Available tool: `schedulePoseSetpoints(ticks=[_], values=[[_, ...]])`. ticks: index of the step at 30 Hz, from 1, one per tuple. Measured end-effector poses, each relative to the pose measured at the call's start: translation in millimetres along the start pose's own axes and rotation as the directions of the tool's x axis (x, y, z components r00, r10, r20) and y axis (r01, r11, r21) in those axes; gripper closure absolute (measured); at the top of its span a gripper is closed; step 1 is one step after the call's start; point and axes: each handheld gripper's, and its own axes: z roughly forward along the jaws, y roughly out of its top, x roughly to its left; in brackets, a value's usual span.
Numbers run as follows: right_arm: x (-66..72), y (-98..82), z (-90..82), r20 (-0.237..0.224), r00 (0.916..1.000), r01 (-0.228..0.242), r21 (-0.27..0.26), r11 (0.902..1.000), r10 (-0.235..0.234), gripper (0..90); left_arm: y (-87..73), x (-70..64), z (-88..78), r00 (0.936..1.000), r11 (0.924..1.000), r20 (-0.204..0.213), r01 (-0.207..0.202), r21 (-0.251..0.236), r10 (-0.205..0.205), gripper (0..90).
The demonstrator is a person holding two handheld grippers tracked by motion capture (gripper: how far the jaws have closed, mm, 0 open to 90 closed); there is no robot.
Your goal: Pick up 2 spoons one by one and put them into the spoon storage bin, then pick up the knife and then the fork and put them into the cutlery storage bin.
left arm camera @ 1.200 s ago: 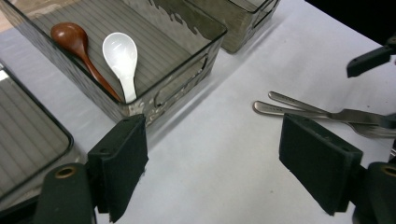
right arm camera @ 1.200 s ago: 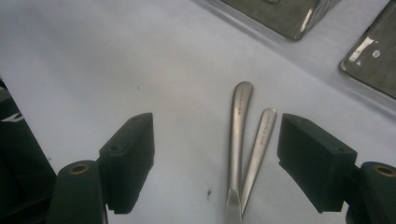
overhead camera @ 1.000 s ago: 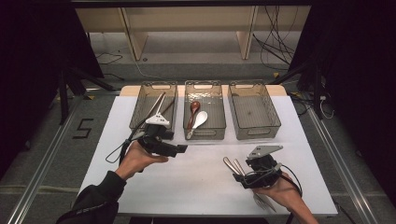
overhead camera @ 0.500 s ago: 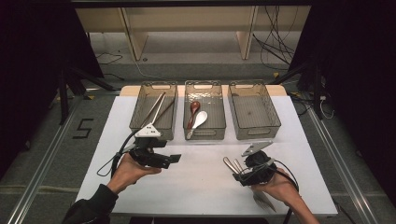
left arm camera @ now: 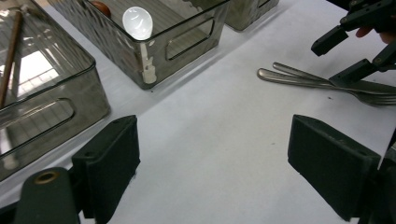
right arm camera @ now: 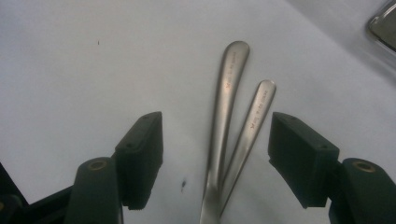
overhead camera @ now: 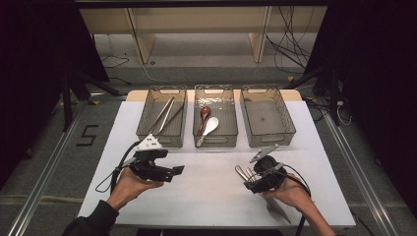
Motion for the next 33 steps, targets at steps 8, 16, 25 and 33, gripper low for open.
schedulePoseSetpoints(ticks=[8,16,25,33], values=[[-1.0,2.5,3.6,-0.003,1.0,0.006,0.025,0.9997,-0.005,39.0,-6.3,-1.9,-3.2,0.9999,1.0,-0.011,-0.003,0.005,0.003,15.6],[-3.8,2.6,7.0,-0.009,0.9999,0.008,0.047,0.9988,-0.007,43.4,-12.8,-3.8,-6.5,0.9998,1.0,-0.02,-0.008,-0.003,0.008,15.6],[-3.2,1.8,10.6,-0.018,0.9997,0.017,0.072,0.9972,-0.016,50.1,-16.9,-4.2,-10.0,0.9997,0.9998,-0.013,-0.021,0.003,0.021,15.5],[-0.9,1.4,15.4,-0.034,0.9987,0.04,0.098,0.9944,-0.037,56.6,-17.3,-4.8,-9.3,0.9996,0.9997,-0.009,-0.026,0.005,0.026,15.5]])
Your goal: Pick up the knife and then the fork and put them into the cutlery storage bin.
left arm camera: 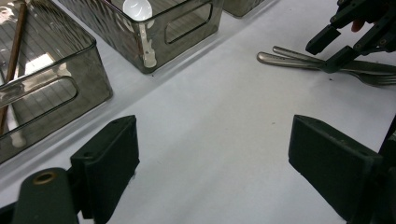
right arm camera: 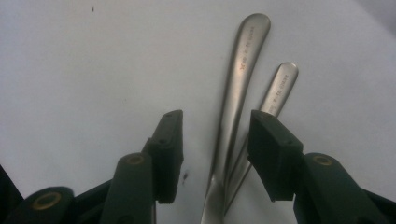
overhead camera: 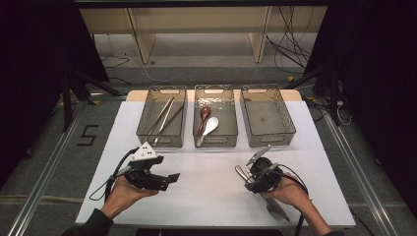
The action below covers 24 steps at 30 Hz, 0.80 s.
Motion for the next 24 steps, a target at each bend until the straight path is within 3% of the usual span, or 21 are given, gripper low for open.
schedulePoseSetpoints(ticks=[10,24], values=[[-0.6,1.1,7.3,-0.002,0.9999,0.01,0.041,0.9991,-0.01,65.7,-1.0,0.6,1.3,1.0,1.0,-0.002,0.007,0.004,-0.007,15.5],[3.0,5.6,12.1,0.002,0.9998,0.018,0.119,0.9928,-0.018,69.9,-1.7,-0.8,3.0,1.0,0.9999,0.008,-0.001,0.015,0.001,15.6]])
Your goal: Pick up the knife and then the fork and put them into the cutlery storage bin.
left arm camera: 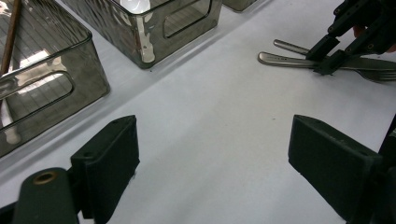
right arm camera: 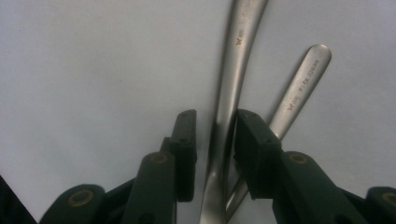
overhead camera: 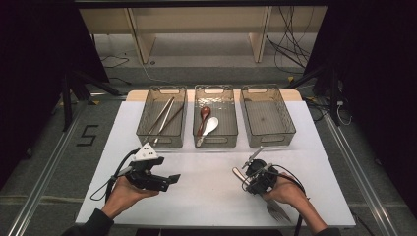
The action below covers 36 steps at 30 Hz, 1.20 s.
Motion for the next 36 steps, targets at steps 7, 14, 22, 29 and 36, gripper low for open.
schedulePoseSetpoints(ticks=[7,14,22,29,36], values=[[1.5,2.2,0.1,0.024,0.9992,0.031,0.016,0.9994,-0.031,76.2,0.0,0.1,0.5,1.0,1.0,-0.001,-0.003,0.002,0.003,15.7],[4.8,3.5,0.0,0.03,0.9969,0.072,0.027,0.997,-0.073,80.6,-0.3,0.3,1.4,1.0,1.0,0.001,-0.003,0.007,0.003,15.9],[5.9,3.9,-0.2,0.033,0.9955,0.088,0.032,0.9957,-0.089,81.0,-0.4,0.1,1.4,1.0,1.0,-0.002,-0.006,0.007,0.006,16.1],[6.9,3.9,-1.5,0.038,0.9934,0.107,0.034,0.9937,-0.108,81.7,-0.4,0.8,1.0,1.0,0.9999,-0.003,-0.009,0.006,0.009,16.1],[5.8,3.3,-5.3,0.041,0.9926,0.113,0.023,0.9933,-0.114,84.0,-0.9,1.8,1.0,1.0,0.9999,-0.006,-0.008,0.008,0.008,16.1]])
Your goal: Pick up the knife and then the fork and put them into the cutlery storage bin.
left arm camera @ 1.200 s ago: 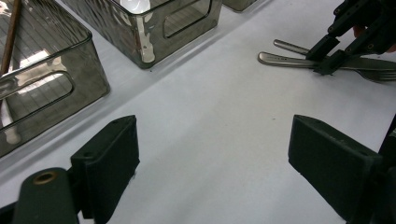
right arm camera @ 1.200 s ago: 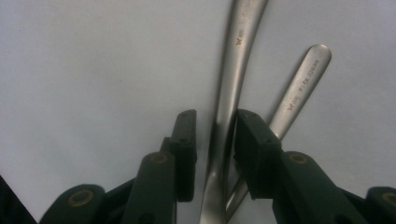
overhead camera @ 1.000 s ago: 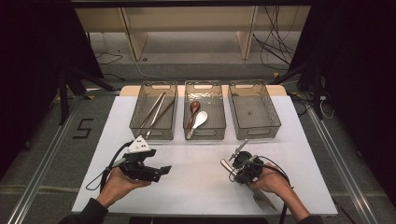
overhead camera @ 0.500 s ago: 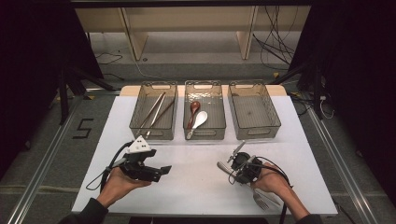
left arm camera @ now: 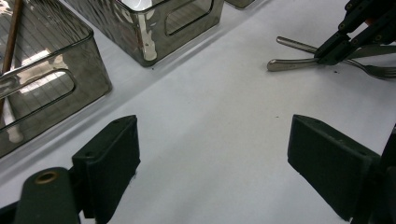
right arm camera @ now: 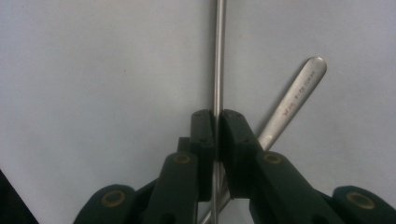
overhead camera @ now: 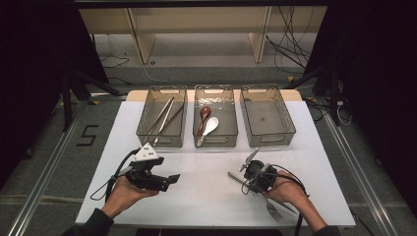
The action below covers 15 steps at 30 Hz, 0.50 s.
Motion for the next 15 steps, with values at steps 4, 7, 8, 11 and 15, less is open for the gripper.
schedulePoseSetpoints(ticks=[4,7,8,11,15], values=[[0.7,-0.4,-1.1,-0.004,1.0,0.001,0.004,1.0,-0.001,84.1,0.0,-0.1,-0.3,1.0,1.0,-0.002,0.002,0.0,-0.002,16.2],[-0.1,-0.7,-1.5,0.001,1.0,0.005,0.002,1.0,-0.005,84.1,-0.1,0.3,-0.2,1.0,1.0,-0.004,0.002,0.001,-0.002,16.2],[-0.4,-0.9,-2.2,0.003,1.0,0.006,0.0,1.0,-0.006,84.1,-0.2,0.3,-0.2,1.0,1.0,-0.003,0.002,-0.001,-0.002,16.2],[-2.0,-1.2,-6.4,0.01,0.9999,-0.005,-0.016,0.9999,0.005,84.1,-0.2,0.6,-0.7,1.0,0.9999,-0.005,0.008,-0.009,-0.008,16.2],[-6.6,-2.7,-14.1,0.022,0.9995,-0.021,-0.041,0.9989,0.022,84.2,-0.2,1.6,-1.9,0.9999,0.9998,-0.006,0.014,-0.014,-0.015,16.2]])
